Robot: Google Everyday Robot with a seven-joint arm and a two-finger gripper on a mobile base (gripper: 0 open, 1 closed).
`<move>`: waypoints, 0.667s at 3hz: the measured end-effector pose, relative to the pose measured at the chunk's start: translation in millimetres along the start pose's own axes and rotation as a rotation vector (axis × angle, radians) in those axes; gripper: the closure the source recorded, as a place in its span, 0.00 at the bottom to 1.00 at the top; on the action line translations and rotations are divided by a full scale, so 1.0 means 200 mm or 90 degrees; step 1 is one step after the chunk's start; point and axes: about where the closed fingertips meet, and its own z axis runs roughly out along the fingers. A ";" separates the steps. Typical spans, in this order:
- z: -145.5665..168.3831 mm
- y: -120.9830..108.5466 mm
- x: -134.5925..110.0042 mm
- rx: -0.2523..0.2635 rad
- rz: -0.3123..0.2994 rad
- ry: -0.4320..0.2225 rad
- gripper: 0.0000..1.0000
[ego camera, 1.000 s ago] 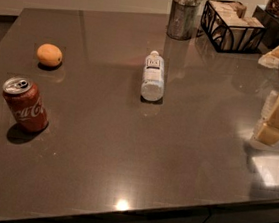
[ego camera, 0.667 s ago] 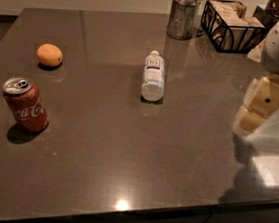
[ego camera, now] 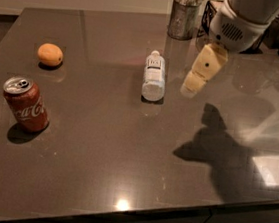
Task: Place blue plastic bottle upright
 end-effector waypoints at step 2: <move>0.23 -0.17 -0.32 -0.009 0.180 -0.048 0.00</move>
Offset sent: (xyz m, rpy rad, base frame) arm 0.1120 0.0732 -0.0376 0.2517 0.0363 -0.4733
